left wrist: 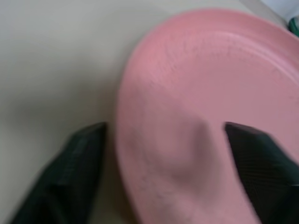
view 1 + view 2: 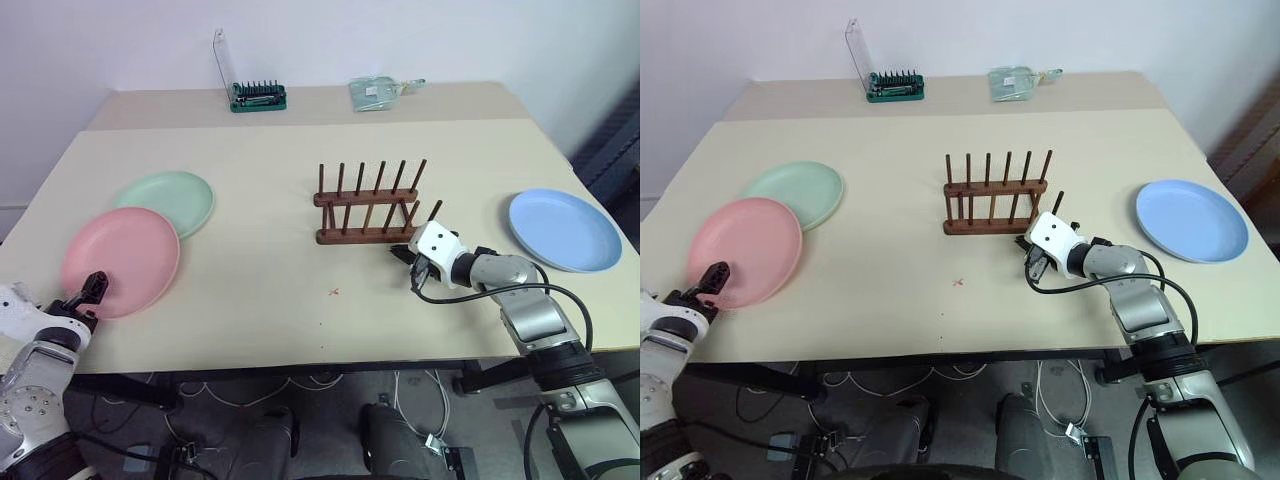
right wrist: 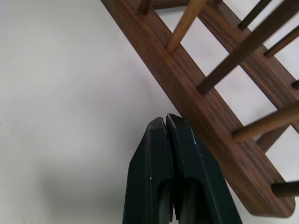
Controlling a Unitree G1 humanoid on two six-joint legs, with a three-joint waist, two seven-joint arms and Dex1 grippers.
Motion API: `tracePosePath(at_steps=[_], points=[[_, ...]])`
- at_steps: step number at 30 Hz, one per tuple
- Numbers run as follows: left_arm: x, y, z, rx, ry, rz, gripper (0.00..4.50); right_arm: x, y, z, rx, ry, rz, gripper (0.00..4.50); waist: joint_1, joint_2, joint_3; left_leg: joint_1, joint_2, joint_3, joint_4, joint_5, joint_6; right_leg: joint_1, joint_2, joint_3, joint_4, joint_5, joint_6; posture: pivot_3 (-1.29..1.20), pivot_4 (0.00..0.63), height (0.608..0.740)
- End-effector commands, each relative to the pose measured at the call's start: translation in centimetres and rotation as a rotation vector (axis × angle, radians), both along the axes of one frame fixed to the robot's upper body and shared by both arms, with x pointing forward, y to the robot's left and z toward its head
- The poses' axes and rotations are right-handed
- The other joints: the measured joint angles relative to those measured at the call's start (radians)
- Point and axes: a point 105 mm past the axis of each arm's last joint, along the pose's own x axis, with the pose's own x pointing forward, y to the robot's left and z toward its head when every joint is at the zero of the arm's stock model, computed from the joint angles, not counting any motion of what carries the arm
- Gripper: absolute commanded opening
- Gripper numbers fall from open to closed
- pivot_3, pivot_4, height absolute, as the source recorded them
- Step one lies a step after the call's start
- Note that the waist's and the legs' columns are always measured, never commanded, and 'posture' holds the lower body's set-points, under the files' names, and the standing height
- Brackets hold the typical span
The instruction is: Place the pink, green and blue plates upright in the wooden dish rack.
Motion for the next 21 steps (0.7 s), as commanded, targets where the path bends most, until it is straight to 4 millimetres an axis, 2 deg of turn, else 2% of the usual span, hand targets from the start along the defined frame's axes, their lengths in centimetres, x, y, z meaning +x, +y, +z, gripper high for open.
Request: tracePosePath(at_steps=[1,5,7,11,14,17,19,21], points=[[0.7,-0.2,0.5,0.003,-0.027,-0.012,2.10,-0.2,-0.5,1.1,0.005,-0.046,-0.017,0.00,0.000,0.000,0.000,0.000,0.000,0.000,0.000,0.000,0.000,0.000,0.000,0.000,0.000,0.000,0.000,0.00,0.150,0.740],[0.9,-0.2,0.7,0.008,-0.050,-0.007,0.12,-0.7,-0.8,0.9,0.004,-0.043,-0.024,0.00,-0.002,0.000,0.000,0.000,0.000,0.000,0.000,0.000,0.000,0.000,0.000,0.000,0.000,0.000,0.000,0.00,0.150,0.740],[1.0,-0.2,1.1,0.010,-0.081,-0.006,0.03,-0.9,-1.0,0.9,0.003,-0.042,-0.028,0.00,-0.003,0.000,0.000,0.000,0.000,0.000,0.000,0.000,0.000,0.000,0.000,0.000,0.000,0.000,0.000,0.00,0.150,0.740],[2.0,-1.5,5.2,0.038,-0.269,-0.041,0.03,-1.2,-1.7,1.9,0.000,-0.053,-0.032,0.00,-0.002,0.000,0.000,0.000,0.000,0.001,0.000,0.000,0.000,0.000,0.000,0.000,0.000,0.000,0.000,0.00,0.150,0.740],[3.7,-4.3,7.9,0.108,-0.311,-0.146,0.03,-1.6,-1.4,4.0,0.085,-0.029,0.005,0.00,0.002,-0.001,0.000,-0.001,0.001,0.000,0.000,0.000,0.000,-0.001,0.000,0.000,0.000,0.000,0.000,0.00,0.150,0.740],[5.6,-7.7,11.4,0.177,-0.376,-0.237,0.00,-1.9,-0.3,6.6,0.150,-0.075,0.071,0.87,0.007,-0.001,0.001,-0.002,0.000,0.000,0.002,0.000,0.000,-0.001,0.000,0.000,-0.001,0.000,0.000,0.00,0.150,0.740],[7.2,-10.4,14.0,0.205,-0.435,-0.289,0.00,-1.9,1.3,8.8,0.126,-0.177,0.124,1.80,0.007,-0.001,0.001,-0.003,0.000,0.000,0.002,0.000,0.000,-0.001,0.000,0.000,-0.001,0.000,0.000,0.00,0.150,0.740],[9.5,-13.4,16.3,0.256,-0.446,-0.327,0.00,-1.7,3.5,10.7,0.044,-0.315,0.190,2.93,0.008,-0.002,0.001,-0.003,0.000,0.000,0.002,0.000,0.000,-0.001,0.000,0.000,-0.001,0.001,0.000,0.00,0.150,0.740]])
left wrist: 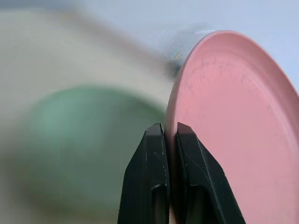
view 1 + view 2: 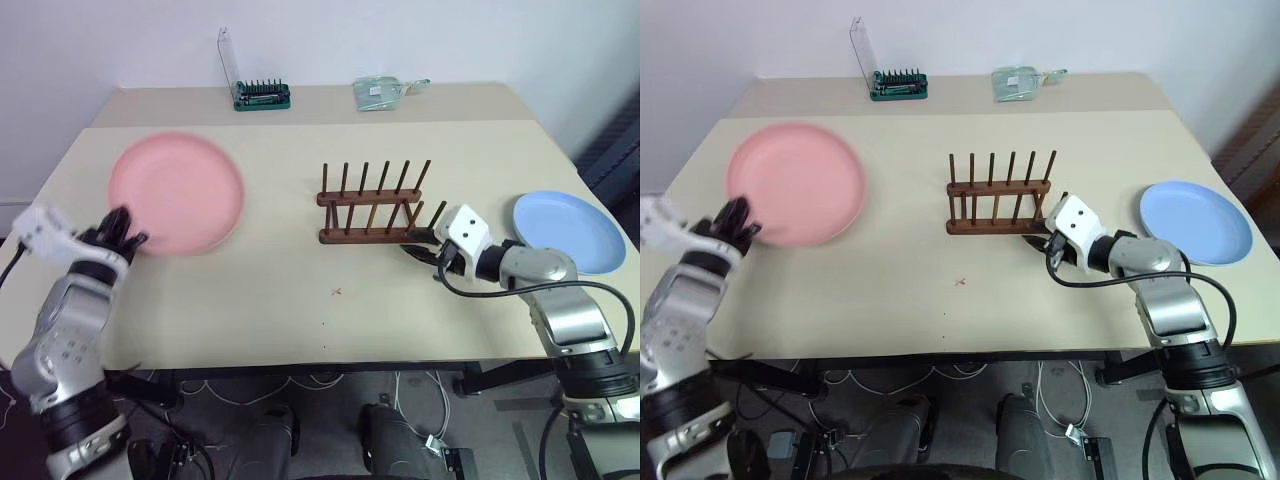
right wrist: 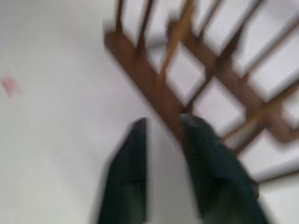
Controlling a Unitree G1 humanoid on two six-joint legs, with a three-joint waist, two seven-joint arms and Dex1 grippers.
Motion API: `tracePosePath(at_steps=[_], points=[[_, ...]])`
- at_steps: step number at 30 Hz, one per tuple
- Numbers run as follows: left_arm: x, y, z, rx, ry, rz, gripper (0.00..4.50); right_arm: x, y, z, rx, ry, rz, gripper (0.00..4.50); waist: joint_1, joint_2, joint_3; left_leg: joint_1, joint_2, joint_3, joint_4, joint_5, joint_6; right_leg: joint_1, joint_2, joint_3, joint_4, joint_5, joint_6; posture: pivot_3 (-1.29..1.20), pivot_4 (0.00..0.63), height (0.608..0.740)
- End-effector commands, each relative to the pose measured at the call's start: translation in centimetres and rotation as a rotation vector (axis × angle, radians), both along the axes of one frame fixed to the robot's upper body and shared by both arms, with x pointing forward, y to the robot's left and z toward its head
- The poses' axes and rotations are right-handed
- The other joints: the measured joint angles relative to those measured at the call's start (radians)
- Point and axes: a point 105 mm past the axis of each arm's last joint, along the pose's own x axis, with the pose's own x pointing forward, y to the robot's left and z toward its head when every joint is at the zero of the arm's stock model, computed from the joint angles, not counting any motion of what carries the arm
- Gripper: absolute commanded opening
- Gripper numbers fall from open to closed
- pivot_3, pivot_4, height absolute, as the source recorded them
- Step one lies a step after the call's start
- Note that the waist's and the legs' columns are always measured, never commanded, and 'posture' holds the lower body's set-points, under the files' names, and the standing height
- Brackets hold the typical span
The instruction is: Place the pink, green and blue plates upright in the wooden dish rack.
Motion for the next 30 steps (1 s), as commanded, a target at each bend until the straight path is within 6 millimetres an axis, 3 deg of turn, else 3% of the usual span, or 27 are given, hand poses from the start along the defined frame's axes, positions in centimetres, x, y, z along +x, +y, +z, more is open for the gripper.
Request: tracePosePath(at_steps=[1,3,7,12,20,25,28,30], points=[[2.7,-4.5,4.3,0.109,-0.053,-0.028,0.00,-0.2,3.8,4.7,-0.115,-0.300,0.108,3.32,0.001,0.000,0.000,0.000,0.000,0.000,0.000,0.000,0.000,0.000,0.000,0.000,0.000,0.000,0.000,0.00,0.150,0.740],[4.0,-6.5,5.1,0.130,-0.030,-0.028,0.00,0.4,5.4,5.3,-0.185,-0.395,0.123,3.32,-0.008,-0.001,0.000,0.000,0.000,0.001,-0.001,0.000,0.000,0.000,0.001,0.000,0.000,0.001,0.000,0.00,0.150,0.740],[4.4,-10.5,7.8,0.136,-0.085,-0.098,0.00,1.5,7.3,6.7,-0.273,-0.545,0.108,3.32,-0.016,-0.001,0.000,-0.001,0.000,0.002,-0.001,0.002,-0.006,-0.003,0.001,0.001,0.000,0.001,0.001,0.00,0.150,0.740],[4.3,-12.3,9.0,0.160,-0.096,-0.137,0.00,2.7,8.6,8.2,-0.320,-0.680,0.074,3.32,-0.015,-0.001,0.001,-0.007,0.000,0.002,-0.002,0.004,-0.009,-0.012,0.001,0.002,0.002,0.001,0.000,0.00,0.150,0.740],[3.5,-14.9,10.0,0.147,-0.120,-0.240,0.00,3.7,10.4,8.4,-0.423,-0.822,0.086,3.32,-0.012,-0.001,0.001,-0.006,0.000,0.002,-0.001,0.004,-0.009,-0.011,0.001,0.002,0.002,0.001,0.000,0.00,0.150,0.740],[3.1,-15.7,10.2,0.152,-0.131,-0.263,0.00,4.5,10.1,7.8,-0.466,-0.847,0.078,3.32,-0.012,-0.001,0.001,-0.006,0.000,0.003,-0.002,0.004,-0.009,-0.011,0.001,0.003,0.002,0.001,0.000,0.00,0.150,0.740],[3.2,-15.7,10.0,0.143,-0.123,-0.267,0.00,4.6,10.0,8.2,-0.457,-0.877,0.061,2.48,-0.014,-0.001,0.001,-0.006,0.000,0.003,-0.002,0.004,-0.009,-0.011,0.001,0.003,0.002,0.001,0.000,0.00,0.150,0.740],[3.2,-15.5,9.9,0.126,-0.120,-0.266,0.00,4.7,9.9,8.5,-0.453,-0.891,0.053,1.48,-0.016,-0.001,0.001,-0.006,0.001,0.003,-0.002,0.004,-0.009,-0.011,0.002,0.003,0.002,0.001,0.000,0.00,0.150,0.740]])
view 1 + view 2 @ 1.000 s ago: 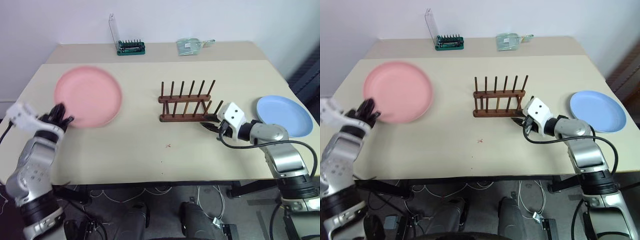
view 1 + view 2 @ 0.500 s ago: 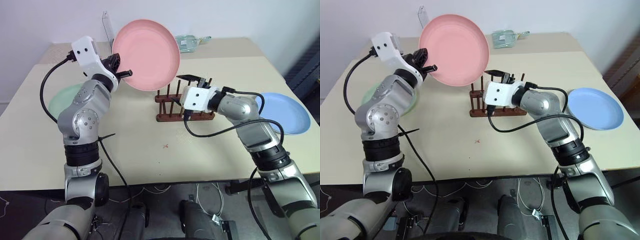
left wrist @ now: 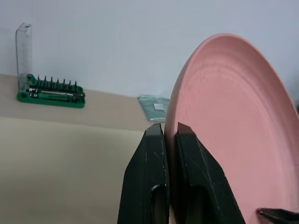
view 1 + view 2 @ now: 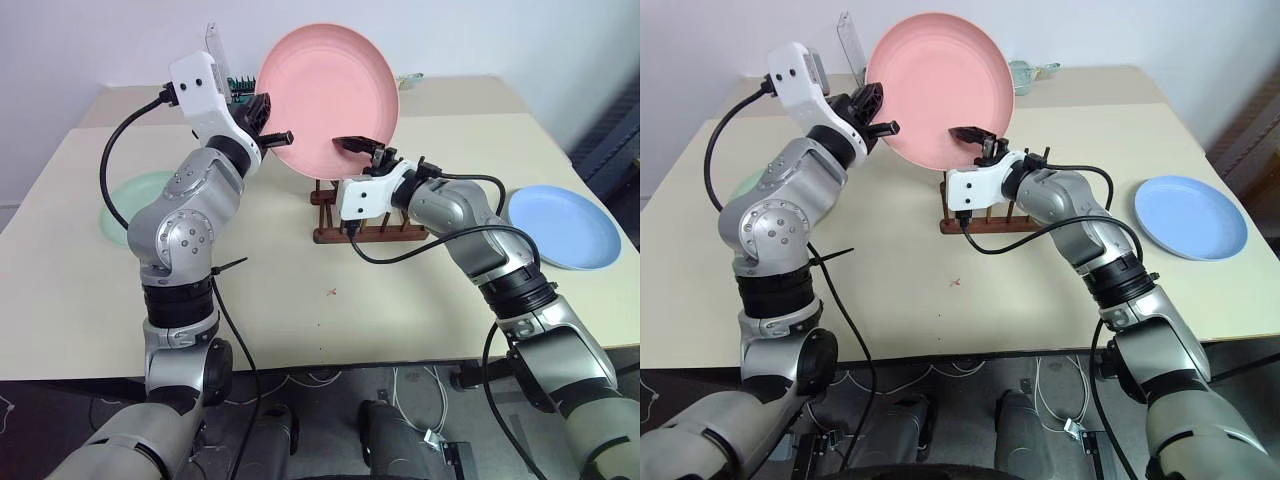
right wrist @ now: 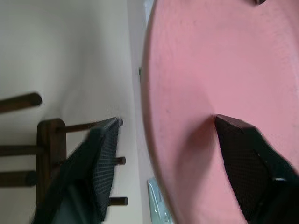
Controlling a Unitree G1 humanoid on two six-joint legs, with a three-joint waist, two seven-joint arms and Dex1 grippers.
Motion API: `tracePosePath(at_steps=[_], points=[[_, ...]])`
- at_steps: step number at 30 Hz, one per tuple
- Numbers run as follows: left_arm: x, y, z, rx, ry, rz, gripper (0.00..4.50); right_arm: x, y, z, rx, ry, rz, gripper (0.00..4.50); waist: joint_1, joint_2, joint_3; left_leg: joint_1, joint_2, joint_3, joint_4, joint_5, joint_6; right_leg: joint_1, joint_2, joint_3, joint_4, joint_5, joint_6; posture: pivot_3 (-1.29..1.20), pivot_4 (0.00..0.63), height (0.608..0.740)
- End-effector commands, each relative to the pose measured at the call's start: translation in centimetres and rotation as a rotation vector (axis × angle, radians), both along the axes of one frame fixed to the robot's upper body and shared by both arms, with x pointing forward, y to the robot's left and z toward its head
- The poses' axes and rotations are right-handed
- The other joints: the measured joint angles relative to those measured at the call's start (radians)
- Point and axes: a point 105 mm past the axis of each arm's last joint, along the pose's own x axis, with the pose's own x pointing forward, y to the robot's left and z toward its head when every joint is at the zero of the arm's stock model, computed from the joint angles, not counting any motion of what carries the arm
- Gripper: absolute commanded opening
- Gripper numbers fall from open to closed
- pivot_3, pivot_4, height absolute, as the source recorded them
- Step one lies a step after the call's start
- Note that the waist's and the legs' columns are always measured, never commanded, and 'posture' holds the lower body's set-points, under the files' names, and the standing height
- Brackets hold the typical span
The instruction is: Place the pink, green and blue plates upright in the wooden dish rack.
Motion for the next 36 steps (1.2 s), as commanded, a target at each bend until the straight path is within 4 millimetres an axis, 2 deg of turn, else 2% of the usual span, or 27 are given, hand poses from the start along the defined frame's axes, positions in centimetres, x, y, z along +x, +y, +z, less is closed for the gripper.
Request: tracePosePath(at_steps=[1,2,3,6,8,10,12,14,16,17,19,22,24,26,28,29,31,36], points=[[-0.8,0.1,2.0,-0.037,-0.073,-0.010,0.00,-0.2,0.2,2.3,0.030,-0.085,0.014,1.00,-0.002,0.000,0.000,0.000,0.000,0.000,0.000,0.000,0.000,0.000,0.000,0.000,0.000,0.000,0.000,0.00,0.150,0.740],[-0.8,0.1,2.0,-0.059,-0.075,-0.017,0.00,-0.2,0.1,2.3,0.028,-0.093,0.011,0.50,-0.002,0.000,0.000,0.000,0.000,0.000,0.000,0.000,0.000,0.000,0.000,0.000,0.000,0.000,0.000,0.00,0.150,0.740],[-0.9,0.2,2.1,-0.088,-0.076,-0.024,0.34,-0.2,0.1,2.4,0.026,-0.100,0.007,0.06,-0.001,0.000,0.000,0.000,0.000,0.000,0.000,0.000,0.000,0.000,0.001,0.001,0.000,0.000,0.000,0.00,0.150,0.740],[-1.0,0.2,2.4,-0.142,-0.091,-0.040,1.51,-0.1,-0.1,2.3,0.019,-0.108,0.001,0.00,0.003,0.000,0.000,0.000,0.000,0.000,0.000,0.000,0.000,0.000,0.001,0.001,0.000,0.000,0.000,0.00,0.150,0.740],[-1.3,0.3,3.3,-0.199,-0.125,-0.055,2.58,-0.1,-0.4,2.3,0.017,-0.111,-0.008,0.00,0.004,0.000,0.000,0.000,0.000,0.000,0.001,0.000,0.000,0.000,0.001,0.001,0.000,0.000,0.000,0.00,0.150,0.740],[-1.5,2.0,5.0,-0.326,-0.193,-0.028,3.58,0.1,-1.2,2.6,0.034,-0.116,-0.034,0.00,0.004,-0.001,0.000,0.000,0.000,0.001,0.001,0.000,0.000,0.000,0.001,0.001,0.000,0.000,0.000,0.00,0.150,0.740],[-1.2,4.7,5.6,-0.354,-0.228,0.070,3.58,0.1,-2.9,3.7,0.091,-0.110,-0.072,0.00,0.003,-0.001,0.001,0.000,0.000,0.000,0.001,0.000,0.000,0.000,0.001,0.001,0.000,0.000,0.000,0.00,0.150,0.740],[-1.0,5.9,5.7,-0.349,-0.239,0.117,3.58,0.0,-3.7,4.3,0.122,-0.107,-0.085,0.00,0.001,-0.001,0.001,0.000,0.001,0.001,0.000,0.000,0.000,0.000,0.001,0.002,0.000,0.000,0.000,0.00,0.150,0.740],[-0.8,7.4,5.3,-0.294,-0.242,0.159,3.58,-0.3,-5.6,5.0,0.217,-0.047,-0.105,0.00,0.003,-0.001,0.001,0.001,0.001,0.002,0.000,0.000,0.000,0.000,0.001,0.002,0.000,0.000,0.000,0.00,0.150,0.740],[-0.7,8.0,4.7,-0.227,-0.242,0.176,3.58,-0.7,-6.7,5.3,0.264,-0.010,-0.117,0.00,0.003,-0.001,0.001,0.001,0.001,0.002,0.000,0.000,0.000,0.000,0.001,0.002,0.000,0.000,0.000,0.00,0.150,0.740],[-0.6,8.1,2.7,-0.063,-0.212,0.135,3.58,-1.8,-8.7,5.9,0.437,0.120,-0.099,0.00,0.002,-0.001,0.001,0.001,0.001,0.002,-0.001,0.000,0.000,0.000,0.001,0.003,0.000,0.000,0.000,0.00,0.150,0.740],[-1.1,5.5,-1.6,0.212,-0.157,-0.043,3.58,-4.5,-9.6,7.2,0.802,0.386,0.045,0.00,0.002,-0.001,0.001,0.001,0.001,0.002,-0.001,0.000,0.001,0.000,0.002,0.003,0.000,0.000,0.000,0.00,0.150,0.740],[-1.9,3.8,-3.6,0.291,-0.140,-0.164,3.58,-5.9,-9.5,8.0,0.955,0.497,0.133,0.00,0.003,0.000,0.001,0.001,0.001,0.001,0.000,-0.002,0.003,0.000,0.002,0.003,0.000,0.001,-0.001,0.00,0.150,0.740],[-3.2,2.1,-4.9,0.347,-0.156,-0.287,3.58,-6.4,-10.0,8.5,1.092,0.575,0.162,0.00,0.004,0.000,0.001,0.001,0.002,0.001,0.001,-0.004,0.007,0.000,0.002,0.003,0.000,0.002,-0.003,0.00,0.150,0.740],[-5.7,-0.5,-7.7,0.386,-0.117,-0.529,3.58,-7.1,-10.2,8.2,1.189,0.671,0.202,0.00,0.002,0.000,0.001,0.001,0.003,0.001,0.000,-0.004,0.007,0.000,0.003,0.003,0.000,0.002,-0.003,0.00,0.150,0.740],[-6.9,-1.4,-8.4,0.373,-0.110,-0.626,3.58,-7.3,-10.1,7.8,1.221,0.718,0.204,0.00,0.001,0.002,0.000,0.001,0.003,0.001,0.000,-0.004,0.007,0.000,0.003,0.003,0.000,0.002,-0.004,0.00,0.150,0.740],[-8.0,-2.2,-8.7,0.321,-0.097,-0.724,3.58,-7.3,-10.1,7.1,1.285,0.793,0.176,0.00,0.002,0.002,0.000,0.001,0.004,0.002,-0.001,-0.004,0.007,0.000,0.003,0.003,0.000,0.002,-0.004,0.00,0.150,0.740],[-8.6,-2.7,-8.6,0.319,-0.106,-0.793,3.58,-6.4,-10.9,6.3,1.418,0.838,0.095,0.00,0.003,0.003,0.000,0.001,0.007,0.003,0.000,-0.004,0.007,0.000,0.005,0.003,0.000,0.003,-0.005,0.00,0.150,0.740]])
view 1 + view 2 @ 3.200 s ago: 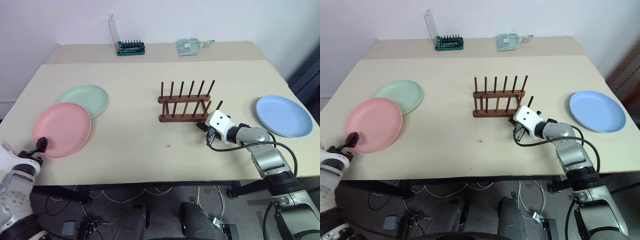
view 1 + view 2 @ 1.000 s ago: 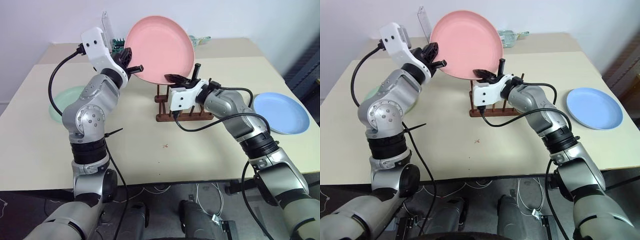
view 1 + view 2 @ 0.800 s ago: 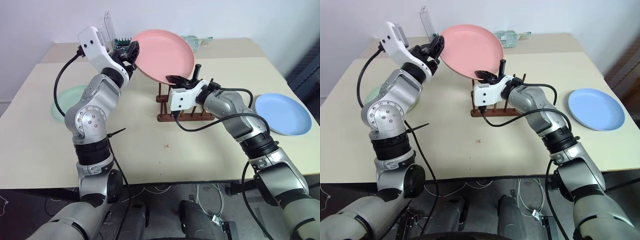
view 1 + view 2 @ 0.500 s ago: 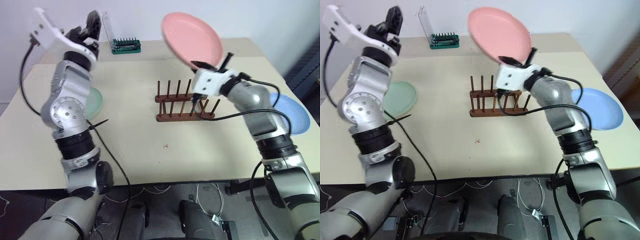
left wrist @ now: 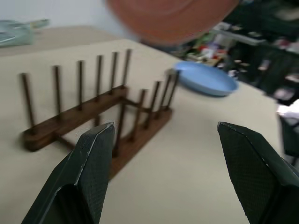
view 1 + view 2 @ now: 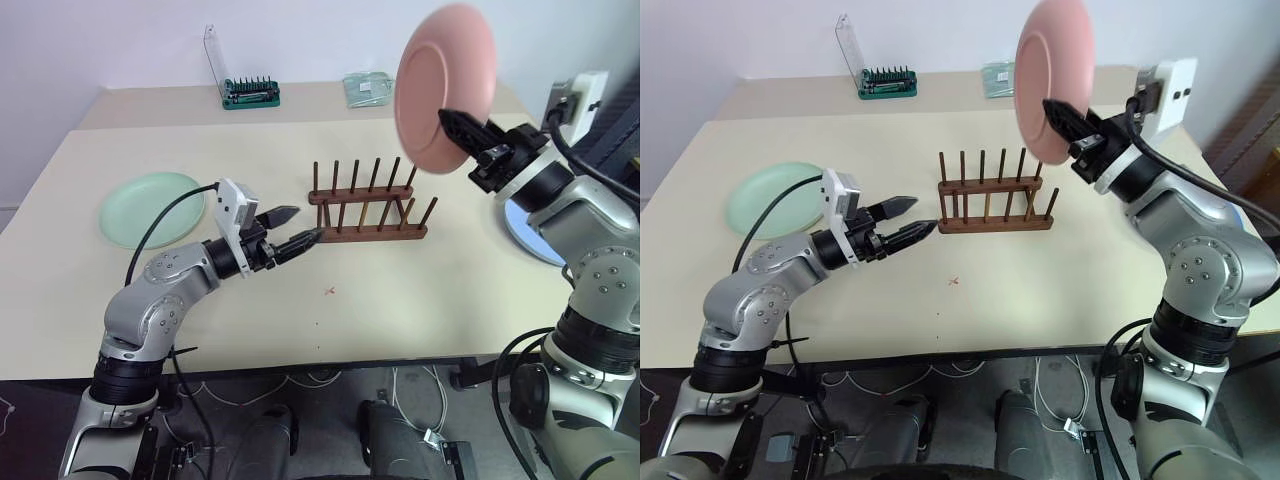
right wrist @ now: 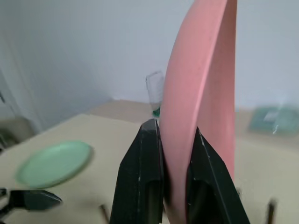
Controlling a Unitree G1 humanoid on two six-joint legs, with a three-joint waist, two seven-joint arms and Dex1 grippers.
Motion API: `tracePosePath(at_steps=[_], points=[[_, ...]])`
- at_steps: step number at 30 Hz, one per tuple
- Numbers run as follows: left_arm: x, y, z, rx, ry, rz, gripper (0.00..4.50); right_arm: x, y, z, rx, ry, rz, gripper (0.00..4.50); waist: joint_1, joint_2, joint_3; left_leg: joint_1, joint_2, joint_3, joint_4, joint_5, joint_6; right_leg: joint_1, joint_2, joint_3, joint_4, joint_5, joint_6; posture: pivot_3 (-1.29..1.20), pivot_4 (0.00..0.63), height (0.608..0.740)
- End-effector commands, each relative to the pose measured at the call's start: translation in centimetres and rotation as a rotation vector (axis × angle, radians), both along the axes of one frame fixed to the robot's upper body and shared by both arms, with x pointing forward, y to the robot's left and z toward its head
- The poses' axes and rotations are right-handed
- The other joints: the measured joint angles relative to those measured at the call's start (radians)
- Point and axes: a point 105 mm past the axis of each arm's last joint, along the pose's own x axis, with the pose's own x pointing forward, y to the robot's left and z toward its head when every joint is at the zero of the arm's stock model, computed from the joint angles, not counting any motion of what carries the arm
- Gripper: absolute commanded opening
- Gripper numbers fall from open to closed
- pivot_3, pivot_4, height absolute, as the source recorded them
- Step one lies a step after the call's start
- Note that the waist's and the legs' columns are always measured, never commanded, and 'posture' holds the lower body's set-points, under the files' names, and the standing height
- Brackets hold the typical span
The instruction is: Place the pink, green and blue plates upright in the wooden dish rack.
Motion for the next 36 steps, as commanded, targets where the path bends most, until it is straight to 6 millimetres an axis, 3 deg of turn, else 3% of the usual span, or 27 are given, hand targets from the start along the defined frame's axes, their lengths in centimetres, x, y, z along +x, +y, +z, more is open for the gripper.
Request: tracePosePath(at_steps=[1,5,12,21,22,24,29,34,36], points=[[-0.7,-0.5,1.4,-0.005,-0.058,-0.053,3.58,-0.2,-0.9,0.9,0.067,-0.005,-0.051,0.00,0.000,0.000,0.000,0.000,0.000,0.000,0.000,0.000,0.000,0.000,0.000,0.000,0.000,0.000,0.000,0.00,0.150,0.740],[-0.7,-0.8,1.3,-0.009,-0.058,-0.050,3.58,0.8,-1.4,-0.5,0.070,0.072,-0.089,0.00,0.000,0.000,0.000,0.000,0.000,0.001,0.000,0.000,0.000,0.000,0.000,0.000,0.000,0.000,0.000,0.00,0.150,0.740],[-1.0,-1.0,1.4,-0.020,-0.058,-0.039,3.58,3.0,-2.2,-1.1,0.143,0.167,-0.120,0.00,-0.002,0.001,0.000,0.000,0.000,0.001,0.000,0.000,0.000,0.000,0.001,0.000,0.000,0.000,0.000,0.00,0.150,0.740],[-1.2,-0.9,1.2,-0.025,-0.052,-0.022,3.58,4.4,-2.4,-2.9,0.140,0.275,-0.128,0.00,-0.001,0.001,0.000,0.000,0.001,0.001,0.000,0.000,0.000,0.000,0.001,0.000,0.000,0.000,0.000,0.00,0.150,0.740],[-1.2,-0.9,1.2,-0.026,-0.051,-0.019,3.65,4.4,-2.4,-2.9,0.141,0.275,-0.127,0.85,-0.001,0.001,0.000,0.000,0.001,0.001,0.000,0.000,0.000,0.000,0.002,0.000,0.000,0.000,0.000,0.00,0.150,0.740],[-1.2,-0.9,1.1,-0.025,-0.048,-0.015,3.65,4.5,-2.4,-2.8,0.133,0.268,-0.131,1.60,-0.001,0.001,0.000,0.000,0.001,0.001,0.000,0.000,0.000,0.000,0.002,0.000,0.000,0.000,0.000,0.00,0.150,0.740],[-1.2,-0.8,1.0,-0.026,-0.043,-0.013,3.65,4.4,-2.6,-2.1,0.093,0.207,-0.160,4.12,-0.001,0.001,0.000,0.000,0.001,0.001,0.000,0.000,0.000,0.000,0.002,0.000,0.000,0.000,0.000,0.00,0.150,0.740],[-1.0,-0.9,0.9,-0.030,-0.036,-0.018,3.65,3.3,-3.0,0.4,-0.034,0.034,-0.183,4.12,-0.001,0.001,0.001,0.000,0.001,0.001,0.000,0.000,0.000,0.000,0.002,0.000,0.000,0.000,0.000,0.00,0.150,0.740],[-0.9,-0.8,0.8,-0.030,-0.039,-0.009,3.65,3.0,-4.3,1.4,-0.099,-0.032,-0.238,4.12,-0.001,0.001,0.001,0.000,0.001,0.001,0.000,0.000,0.000,0.000,0.002,0.000,-0.001,0.000,0.000,0.00,0.150,0.740]])
